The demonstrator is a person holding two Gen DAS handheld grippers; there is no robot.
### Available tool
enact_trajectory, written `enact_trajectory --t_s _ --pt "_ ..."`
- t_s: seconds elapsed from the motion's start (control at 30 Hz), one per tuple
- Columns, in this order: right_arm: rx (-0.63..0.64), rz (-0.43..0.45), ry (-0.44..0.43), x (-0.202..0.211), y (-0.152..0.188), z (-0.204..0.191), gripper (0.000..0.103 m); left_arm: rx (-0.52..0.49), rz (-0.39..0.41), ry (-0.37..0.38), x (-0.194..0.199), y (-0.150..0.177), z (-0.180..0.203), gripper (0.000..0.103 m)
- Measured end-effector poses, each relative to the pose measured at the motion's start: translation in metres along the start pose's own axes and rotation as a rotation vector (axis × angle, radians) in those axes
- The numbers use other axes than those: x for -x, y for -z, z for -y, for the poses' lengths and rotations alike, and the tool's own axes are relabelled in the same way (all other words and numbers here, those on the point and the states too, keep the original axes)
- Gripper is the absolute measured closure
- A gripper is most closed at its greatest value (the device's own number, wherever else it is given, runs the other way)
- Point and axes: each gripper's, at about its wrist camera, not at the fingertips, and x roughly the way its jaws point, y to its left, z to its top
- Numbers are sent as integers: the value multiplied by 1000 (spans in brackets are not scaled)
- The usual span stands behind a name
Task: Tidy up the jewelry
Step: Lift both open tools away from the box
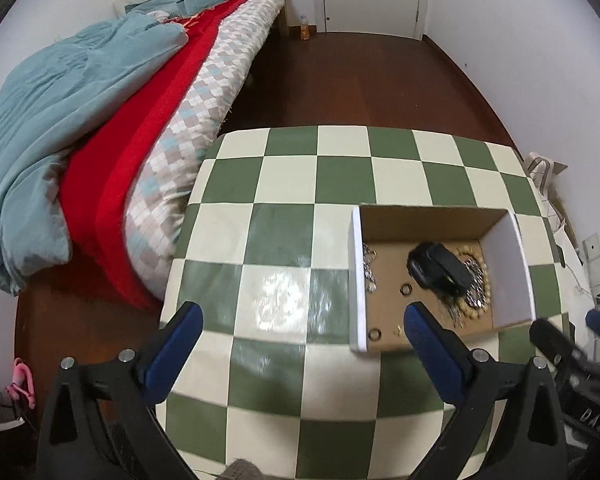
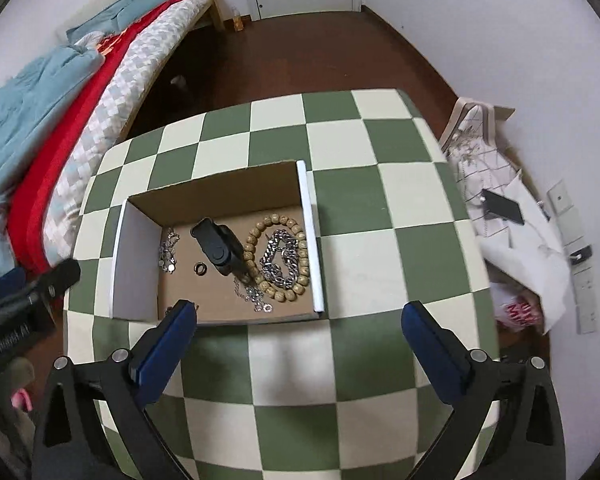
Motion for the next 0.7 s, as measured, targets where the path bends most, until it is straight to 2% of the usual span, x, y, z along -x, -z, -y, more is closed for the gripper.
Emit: enact_trajectory --t_s 0.23,0.7 --pt "35 47 37 47 6 0 0 14 68 5 52 12 1 1" --pt "96 190 53 179 36 -3 0 18 235 51 179 33 -8 1"
